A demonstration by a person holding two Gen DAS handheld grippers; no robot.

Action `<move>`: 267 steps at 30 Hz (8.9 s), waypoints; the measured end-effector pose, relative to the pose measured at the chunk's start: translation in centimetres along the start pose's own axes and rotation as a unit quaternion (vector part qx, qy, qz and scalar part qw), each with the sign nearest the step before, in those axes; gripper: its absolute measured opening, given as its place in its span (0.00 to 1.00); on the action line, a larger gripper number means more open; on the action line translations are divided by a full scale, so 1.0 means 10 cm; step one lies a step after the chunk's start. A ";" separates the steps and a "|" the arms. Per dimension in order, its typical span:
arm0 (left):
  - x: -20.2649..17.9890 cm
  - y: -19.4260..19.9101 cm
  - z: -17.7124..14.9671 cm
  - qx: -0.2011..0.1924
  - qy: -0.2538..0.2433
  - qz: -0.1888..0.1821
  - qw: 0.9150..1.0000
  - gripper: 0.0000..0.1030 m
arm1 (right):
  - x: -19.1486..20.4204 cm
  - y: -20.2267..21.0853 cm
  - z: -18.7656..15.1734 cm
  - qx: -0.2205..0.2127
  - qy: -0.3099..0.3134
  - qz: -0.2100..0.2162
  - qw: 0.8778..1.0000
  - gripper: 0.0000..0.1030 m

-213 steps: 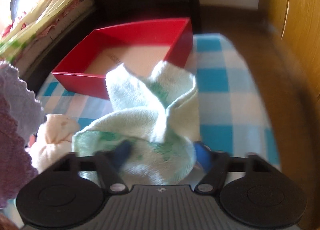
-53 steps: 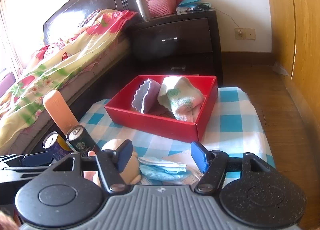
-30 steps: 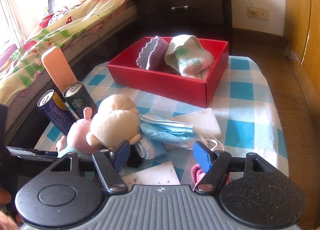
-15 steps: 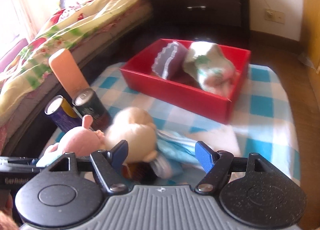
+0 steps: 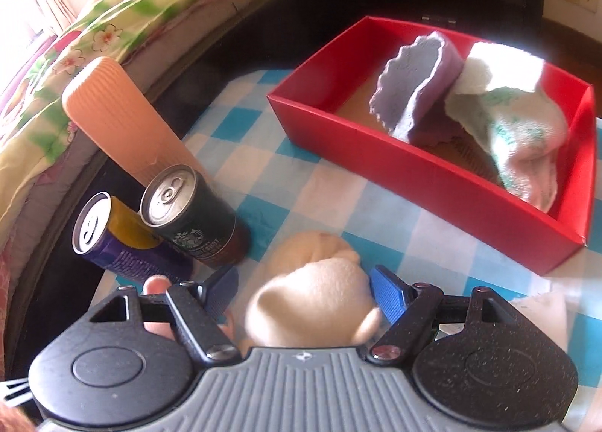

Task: Organize soft objects
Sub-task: 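Grasp the pink pig plush with the left gripper while the right grasps the cream plush, then lift both plush toys and carry them toward the red box, then lower both plush toys into the red box and open both grippers, then grasp the white sponge block with the left gripper while the right grasps the pink knitted item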

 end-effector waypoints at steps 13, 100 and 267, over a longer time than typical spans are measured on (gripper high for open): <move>0.05 -0.11 -0.06 0.016 0.001 0.019 1.000 0.60 | 0.10 -0.24 -0.09 0.050 0.052 -0.024 0.997 0.37; -0.28 -0.38 -0.67 0.085 0.011 0.062 0.994 0.61 | -0.20 1.91 -0.56 -0.192 -0.032 0.059 0.979 0.12; -1.52 -0.58 -1.01 -0.026 -0.309 0.084 0.947 0.57 | -0.58 1.90 -0.96 -0.166 -0.001 -0.152 0.974 0.31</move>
Point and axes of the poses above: each gripper's, at about its wrist camera, not at the fingertips, and y roughly against the way its jaws point, x to its left, z to its top, the point moved 4 cm from there along -y, roughly the way its jaws point, and after that the axes turned 15 degrees about z, right-handed, at the moved point
